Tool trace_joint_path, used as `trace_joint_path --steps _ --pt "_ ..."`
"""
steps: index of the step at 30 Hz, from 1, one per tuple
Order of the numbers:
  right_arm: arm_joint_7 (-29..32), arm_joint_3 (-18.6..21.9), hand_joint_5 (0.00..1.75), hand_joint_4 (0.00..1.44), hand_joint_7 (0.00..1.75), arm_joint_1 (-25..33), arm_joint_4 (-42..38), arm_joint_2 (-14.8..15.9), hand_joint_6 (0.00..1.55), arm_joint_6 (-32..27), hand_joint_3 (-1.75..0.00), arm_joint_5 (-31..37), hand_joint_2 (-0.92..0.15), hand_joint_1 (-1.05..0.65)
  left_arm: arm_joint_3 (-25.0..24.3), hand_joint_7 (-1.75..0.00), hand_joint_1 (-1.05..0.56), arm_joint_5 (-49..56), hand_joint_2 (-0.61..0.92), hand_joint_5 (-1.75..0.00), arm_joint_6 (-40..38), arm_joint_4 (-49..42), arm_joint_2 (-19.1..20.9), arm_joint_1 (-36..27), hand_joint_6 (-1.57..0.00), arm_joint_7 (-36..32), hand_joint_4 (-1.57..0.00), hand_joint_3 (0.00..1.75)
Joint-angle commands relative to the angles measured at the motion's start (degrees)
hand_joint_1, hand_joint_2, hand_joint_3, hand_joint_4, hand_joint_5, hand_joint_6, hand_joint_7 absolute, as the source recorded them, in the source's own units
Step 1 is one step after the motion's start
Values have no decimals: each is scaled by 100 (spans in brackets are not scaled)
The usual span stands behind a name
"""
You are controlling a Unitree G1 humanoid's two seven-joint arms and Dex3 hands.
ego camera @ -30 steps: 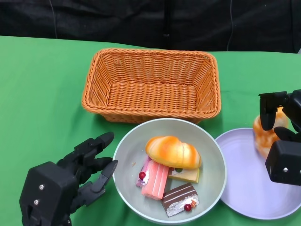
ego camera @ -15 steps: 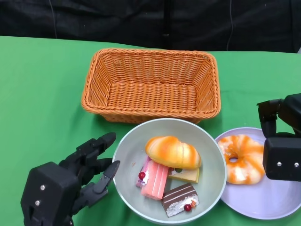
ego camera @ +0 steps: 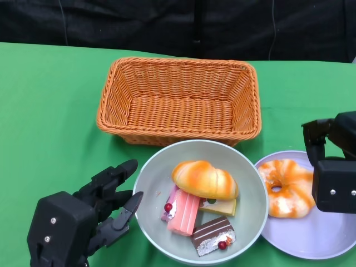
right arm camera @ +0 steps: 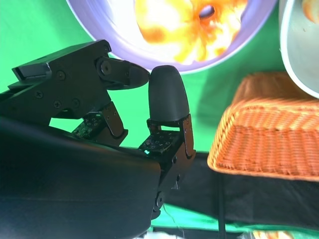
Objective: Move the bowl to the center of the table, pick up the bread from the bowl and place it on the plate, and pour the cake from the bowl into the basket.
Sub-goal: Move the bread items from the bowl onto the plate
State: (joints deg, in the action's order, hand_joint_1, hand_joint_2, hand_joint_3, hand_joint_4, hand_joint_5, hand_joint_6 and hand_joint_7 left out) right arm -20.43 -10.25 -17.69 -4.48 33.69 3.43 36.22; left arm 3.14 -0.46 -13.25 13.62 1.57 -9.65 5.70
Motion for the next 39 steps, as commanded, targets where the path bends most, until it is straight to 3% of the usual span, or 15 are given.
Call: trace_joint_path --steps 1,3,5,7,9,12,14,15,20,27,30,35,39 --pt "-56 -49 150 82 50 6 -150 44 104 -24 -24 -95 -85 -11 -44 -2 -51 -10 92 -72 -80 95 31 -25 -50 -52 -22 47" --pt "-59 -71 140 83 24 35 -105 60 108 -56 -13 -93 -89 -16 -67 -2 -51 -20 92 -72 -112 110 28 -20 -50 -62 -23 47" --pt "-173 -39 133 80 11 105 94 112 106 -108 -6 -152 -91 -21 -101 -2 -50 -43 92 -72 -208 148 22 -10 -50 -77 -23 47" --pt "-374 -25 121 77 5 140 309 215 102 -146 -5 -184 -92 -24 -118 -2 -50 -54 92 -71 -269 189 29 -14 -50 -74 -23 47" --pt "-521 -33 76 82 2 151 460 283 94 -211 -5 -172 -92 -28 -125 -1 -50 -49 92 -71 -290 216 33 -24 -49 -71 -23 46" --pt "-569 7 61 85 1 187 662 284 91 -273 -5 -202 -92 -28 -126 -1 -49 -27 92 -71 -308 225 47 -22 -49 -64 -23 46" --pt "-541 129 35 89 0 251 1020 213 84 -366 -4 -313 -92 -30 -124 -2 -49 -7 92 -70 -306 207 60 -1 -50 -65 -23 46" --pt "-535 182 31 90 0 278 1176 179 82 -427 -6 -361 -92 -31 -126 -2 -49 -9 92 -70 -304 195 58 11 -50 -65 -23 46" --pt "-472 558 25 92 0 549 2274 -37 75 -438 -12 -918 -92 -37 -57 -1 -50 22 92 -69 -276 234 31 -16 -50 -83 -23 45" --pt "-486 617 19 81 0 778 2986 -192 65 -479 -11 -1259 -92 -39 -41 -1 -53 9 92 -70 -270 228 107 39 -50 -22 -25 46" --pt "-505 528 15 72 0 885 3091 -356 57 -426 -12 -1521 -92 -42 -21 -1 -54 2 92 -70 -196 162 124 57 -50 10 -25 45" --pt "-461 383 16 72 0 953 3136 -486 56 -354 -9 -1536 -92 -44 13 -1 -54 18 92 -68 -181 160 146 45 -51 9 -24 45" --pt "-323 -113 18 72 1 912 2932 -714 56 -94 -10 -1281 -92 -47 24 0 -54 -4 92 -67 -213 147 135 80 -49 14 -25 45"
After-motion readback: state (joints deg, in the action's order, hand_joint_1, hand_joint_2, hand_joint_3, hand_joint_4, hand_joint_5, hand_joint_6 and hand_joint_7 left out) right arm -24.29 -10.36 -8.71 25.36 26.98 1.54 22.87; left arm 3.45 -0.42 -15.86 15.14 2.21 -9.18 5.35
